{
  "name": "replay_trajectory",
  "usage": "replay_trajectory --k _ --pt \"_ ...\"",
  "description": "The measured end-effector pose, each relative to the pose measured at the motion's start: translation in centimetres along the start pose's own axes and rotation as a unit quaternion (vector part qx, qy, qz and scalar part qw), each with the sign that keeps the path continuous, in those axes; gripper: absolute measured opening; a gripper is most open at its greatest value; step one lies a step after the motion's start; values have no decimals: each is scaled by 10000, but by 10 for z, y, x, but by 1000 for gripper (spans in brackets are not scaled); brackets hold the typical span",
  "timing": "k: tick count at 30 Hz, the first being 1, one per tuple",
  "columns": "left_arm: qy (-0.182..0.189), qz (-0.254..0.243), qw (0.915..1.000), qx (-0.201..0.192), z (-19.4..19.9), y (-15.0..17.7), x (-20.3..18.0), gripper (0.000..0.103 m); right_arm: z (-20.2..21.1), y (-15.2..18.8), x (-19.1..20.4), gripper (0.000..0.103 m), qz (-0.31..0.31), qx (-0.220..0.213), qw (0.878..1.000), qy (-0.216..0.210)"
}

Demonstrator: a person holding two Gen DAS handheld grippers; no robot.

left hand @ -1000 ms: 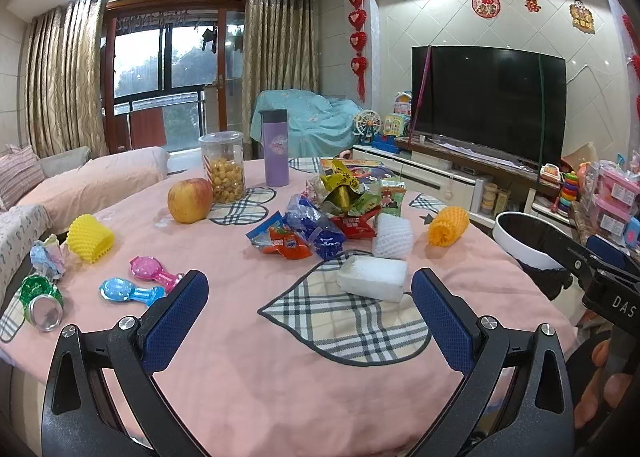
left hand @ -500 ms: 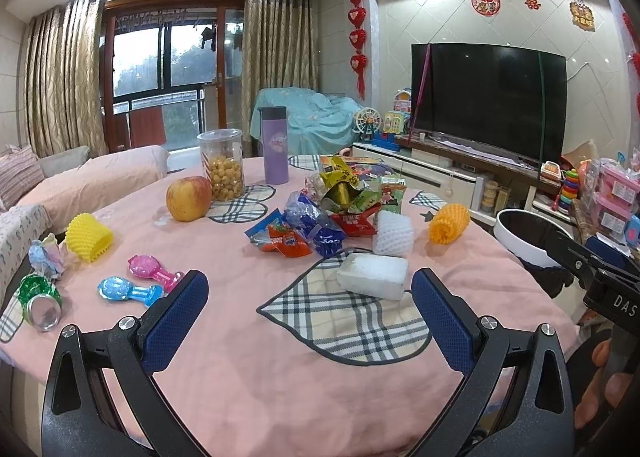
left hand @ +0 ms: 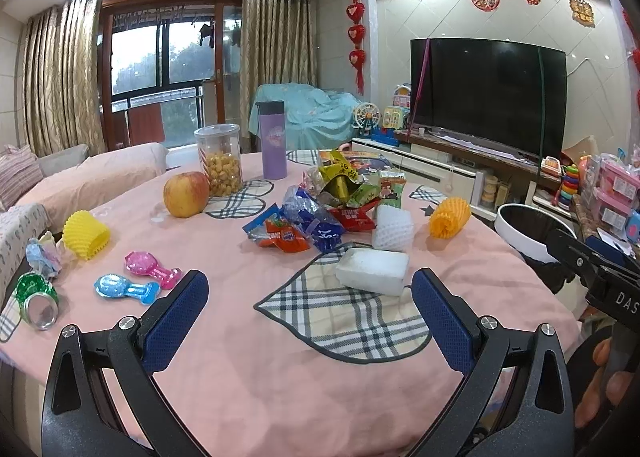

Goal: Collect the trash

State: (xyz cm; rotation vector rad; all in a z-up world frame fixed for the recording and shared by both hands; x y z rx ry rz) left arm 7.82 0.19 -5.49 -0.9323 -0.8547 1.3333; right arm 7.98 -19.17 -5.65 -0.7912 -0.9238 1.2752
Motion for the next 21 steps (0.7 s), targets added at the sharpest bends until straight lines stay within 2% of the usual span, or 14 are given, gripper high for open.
replay_trajectory --k 12,21 --pt "36 -10 9999 154 -10 6 -2 103 -9 2 -6 103 -67 119 9999 -55" --pt "216 -11 9977 644 -42 19 -11 103 -33 8 -17 103 -214 498 9984 -162"
Point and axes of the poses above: each gripper's, at about its wrist camera, not at the fingertips, and z roughly against the way its jaws point, x to its left, y to its underside, the point moved 9 cm from there along -z, roughly the way its jaws point, and after that the axes turned 2 degrees about y, right-handed, at the moved point
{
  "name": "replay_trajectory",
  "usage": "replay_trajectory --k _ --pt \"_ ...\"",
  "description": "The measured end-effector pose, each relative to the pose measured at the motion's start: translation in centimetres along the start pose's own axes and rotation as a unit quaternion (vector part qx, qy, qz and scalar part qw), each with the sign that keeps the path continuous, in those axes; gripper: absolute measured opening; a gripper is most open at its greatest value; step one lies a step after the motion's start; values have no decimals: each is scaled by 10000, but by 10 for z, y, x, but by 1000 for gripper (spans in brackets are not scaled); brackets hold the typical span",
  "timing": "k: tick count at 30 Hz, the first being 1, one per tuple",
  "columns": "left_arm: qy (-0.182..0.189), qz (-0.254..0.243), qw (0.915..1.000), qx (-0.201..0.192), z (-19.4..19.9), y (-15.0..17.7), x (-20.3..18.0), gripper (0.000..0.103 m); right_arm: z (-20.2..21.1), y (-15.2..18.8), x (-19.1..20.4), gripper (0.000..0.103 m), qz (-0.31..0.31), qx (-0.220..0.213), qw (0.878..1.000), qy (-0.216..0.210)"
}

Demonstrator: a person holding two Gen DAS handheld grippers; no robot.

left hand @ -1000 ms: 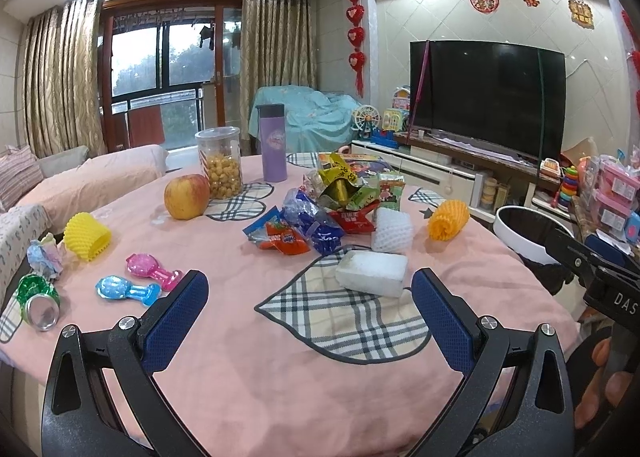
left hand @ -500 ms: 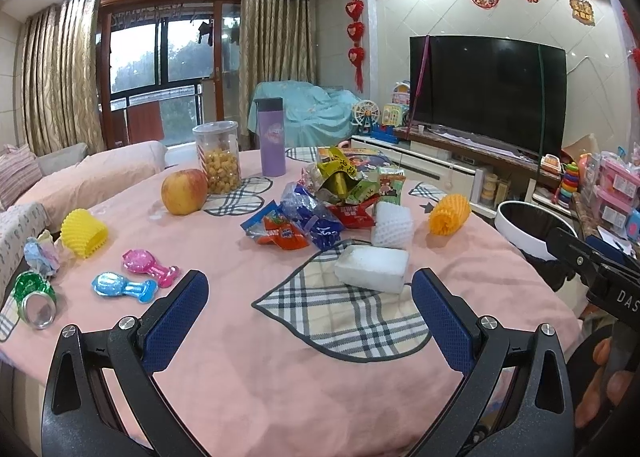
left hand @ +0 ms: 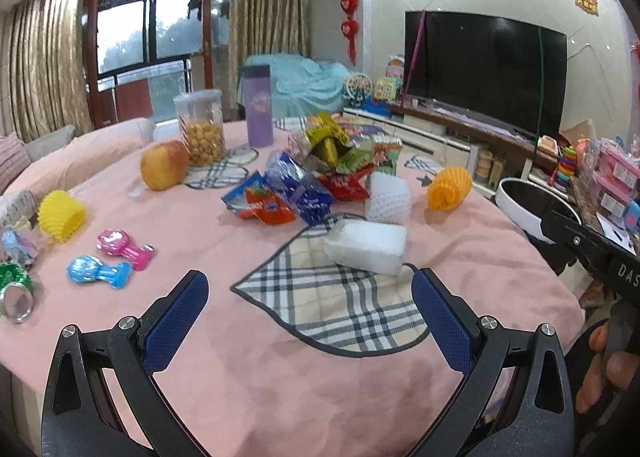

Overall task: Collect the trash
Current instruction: 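Grasp the white foam block with the left tool while the right tool grasps the yellow mesh net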

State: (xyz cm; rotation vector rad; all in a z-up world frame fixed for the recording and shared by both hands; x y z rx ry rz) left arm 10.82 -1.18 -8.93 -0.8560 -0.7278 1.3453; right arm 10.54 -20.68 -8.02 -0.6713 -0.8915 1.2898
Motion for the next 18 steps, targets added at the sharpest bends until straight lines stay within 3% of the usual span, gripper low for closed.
replay_trajectory --k 18 --pt "289 -65 9962 816 -67 4 -33 103 -68 -5 -35 102 -416 809 9958 -44"
Point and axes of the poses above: each gripper's, at about its wrist camera, not at the fingertips, and z roughly against the way its jaws point, x to its left, y to its underside, the point moved 9 cm from there along -z, roughly the way its jaws point, and after that the axes turned 2 degrees about y, right-handed, at the moved point
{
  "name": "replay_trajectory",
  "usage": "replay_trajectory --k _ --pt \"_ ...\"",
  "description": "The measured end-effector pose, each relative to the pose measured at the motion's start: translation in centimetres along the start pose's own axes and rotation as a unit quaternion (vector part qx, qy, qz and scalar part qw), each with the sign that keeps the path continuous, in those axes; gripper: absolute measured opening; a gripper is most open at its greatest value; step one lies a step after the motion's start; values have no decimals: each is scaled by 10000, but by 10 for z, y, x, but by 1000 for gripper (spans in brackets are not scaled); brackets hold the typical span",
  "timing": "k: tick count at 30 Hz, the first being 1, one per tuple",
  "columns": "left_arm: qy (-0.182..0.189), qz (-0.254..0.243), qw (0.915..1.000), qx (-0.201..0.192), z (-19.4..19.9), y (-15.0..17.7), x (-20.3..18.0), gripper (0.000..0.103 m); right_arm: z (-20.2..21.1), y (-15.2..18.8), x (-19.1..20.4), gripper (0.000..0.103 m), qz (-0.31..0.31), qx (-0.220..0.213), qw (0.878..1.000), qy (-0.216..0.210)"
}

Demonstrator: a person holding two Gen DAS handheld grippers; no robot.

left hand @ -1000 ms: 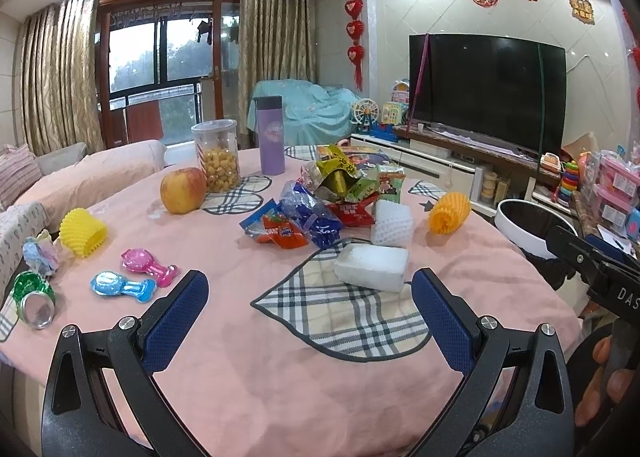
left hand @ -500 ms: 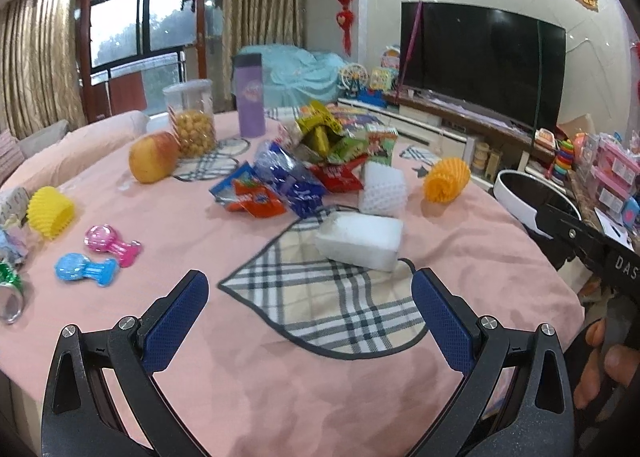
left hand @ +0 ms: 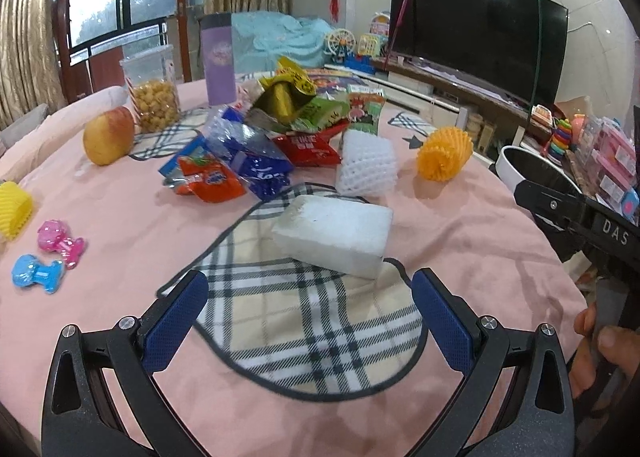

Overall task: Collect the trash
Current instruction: 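Grasp the white foam block with the left tool while the right tool grasps the yellow mesh net, then carry the foam block over the bin and open the left tool while the right tool drops the yellow net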

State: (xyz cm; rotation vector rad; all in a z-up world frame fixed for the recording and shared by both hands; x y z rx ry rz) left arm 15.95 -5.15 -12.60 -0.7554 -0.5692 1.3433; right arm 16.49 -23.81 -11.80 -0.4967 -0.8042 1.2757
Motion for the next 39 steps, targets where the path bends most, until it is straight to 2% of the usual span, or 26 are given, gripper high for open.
replay_trajectory --k 7,12,17,18,21,22,23,25,28,30,31,33,39 --pt "38 74 9996 283 -29 -5 -3 103 -25 -12 0 102 -116 198 9997 -66" --pt "109 81 9991 401 -45 -12 -5 93 -48 -30 1 101 -191 299 9993 -104" --pt "227 32 9985 504 -57 -14 -11 85 -76 -43 -2 96 -349 485 9981 -136" --pt "261 -3 9983 521 -59 -13 -13 80 -84 -44 -4 95 -395 567 9975 -145" --pt "299 -147 9983 487 -58 -13 -18 75 -102 -44 -8 83 -558 776 9952 -206" --pt "333 -159 9982 464 -58 -14 -19 73 -109 -44 -9 70 -637 859 9939 -276" --pt "371 -145 9982 459 -58 -14 -19 71 -114 -43 -10 50 -673 915 9930 -324" --pt "456 -76 9980 437 -57 -15 -18 69 -118 -40 -11 31 -716 996 9916 -414" --pt "497 -83 9981 365 -54 -18 -17 67 -112 -38 -11 24 -694 909 9923 -485" --pt "535 -138 9980 317 -52 -19 -19 66 -103 -36 -12 23 -662 828 9930 -518" --pt "568 -168 9978 289 -50 -20 -22 38 -99 -35 -13 22 -657 803 9932 -535" --pt "599 -197 9973 380 -50 -20 -26 36 -87 -34 -15 22 -653 754 9934 -576" --pt "773 -263 9962 294 -42 -22 -42 34 -55 -36 -29 21 -620 576 9950 -522"
Point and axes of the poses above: each gripper's, at about its wrist camera, not at the fingertips, and z roughly against the way its jaws point, x to its left, y to its underside, the point moved 9 cm from there along -z, roughly the way its jaws point, and after that the axes turned 2 degrees about y, right-handed, at the moved point
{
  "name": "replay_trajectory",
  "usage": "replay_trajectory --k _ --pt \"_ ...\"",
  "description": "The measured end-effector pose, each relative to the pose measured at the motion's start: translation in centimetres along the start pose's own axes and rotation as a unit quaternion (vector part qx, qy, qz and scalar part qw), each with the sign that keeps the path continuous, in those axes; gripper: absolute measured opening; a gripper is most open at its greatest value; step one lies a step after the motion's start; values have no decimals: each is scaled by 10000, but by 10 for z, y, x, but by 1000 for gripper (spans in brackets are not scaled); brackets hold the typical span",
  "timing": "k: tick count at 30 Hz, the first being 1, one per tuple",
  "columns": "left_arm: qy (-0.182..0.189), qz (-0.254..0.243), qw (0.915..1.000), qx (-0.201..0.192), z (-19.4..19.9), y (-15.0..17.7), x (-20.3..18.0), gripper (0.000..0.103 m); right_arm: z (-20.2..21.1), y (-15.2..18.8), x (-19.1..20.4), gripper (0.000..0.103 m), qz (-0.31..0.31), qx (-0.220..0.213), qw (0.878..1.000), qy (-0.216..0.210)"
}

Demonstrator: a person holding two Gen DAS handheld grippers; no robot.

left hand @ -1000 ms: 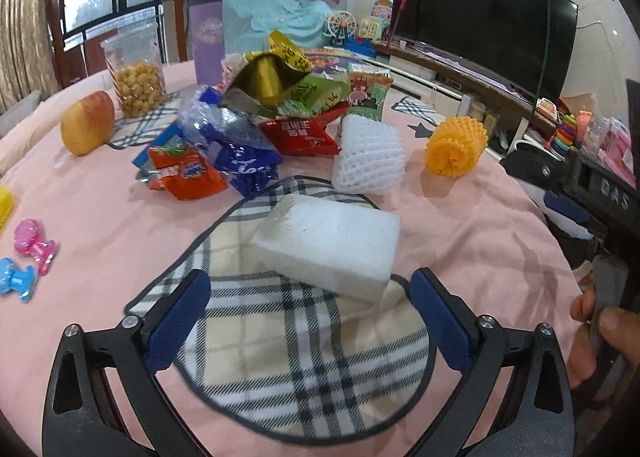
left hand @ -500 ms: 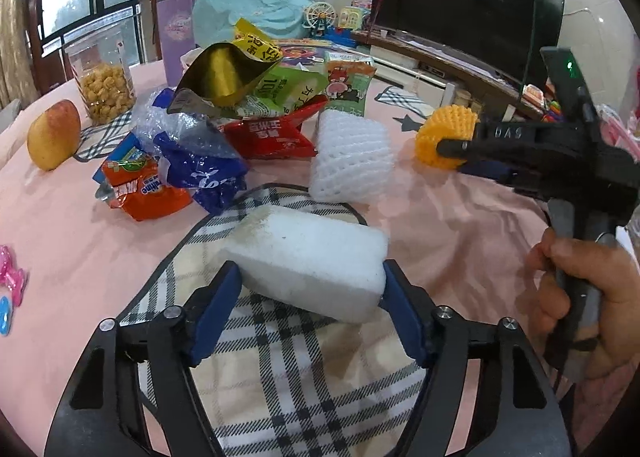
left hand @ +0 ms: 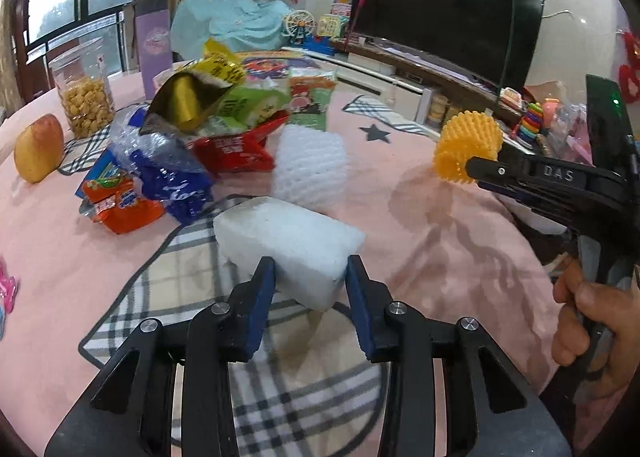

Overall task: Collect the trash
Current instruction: 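Carry the foam block over the bin and open the left tool while the right tool drops the yellow net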

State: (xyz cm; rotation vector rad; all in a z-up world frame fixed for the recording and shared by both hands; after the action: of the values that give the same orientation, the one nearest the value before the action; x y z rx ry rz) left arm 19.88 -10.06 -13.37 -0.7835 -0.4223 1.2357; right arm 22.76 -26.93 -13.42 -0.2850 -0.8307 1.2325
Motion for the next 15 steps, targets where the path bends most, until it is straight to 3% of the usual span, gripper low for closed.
replay_trajectory --k 7,15 --pt "236 -336 9986 -334 20 -11 -34 33 32 0 -5 21 5 -182 9998 25" --pt "600 -669 9952 -394 20 -19 -79 33 67 -3 -32 21 -100 -436 9987 245"
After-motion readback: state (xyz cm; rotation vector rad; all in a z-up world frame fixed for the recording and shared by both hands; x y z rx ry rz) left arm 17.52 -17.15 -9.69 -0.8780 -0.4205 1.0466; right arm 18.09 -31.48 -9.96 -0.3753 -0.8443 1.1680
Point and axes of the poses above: each gripper's, at about its wrist camera, not at the fingertips, and z roughly against the way its jaws point, x to its left, y to its underside, the point moved 9 cm from there along -z, roughly the way its jaws point, and after that the axes turned 2 degrees about y, right-handed, at the moved point
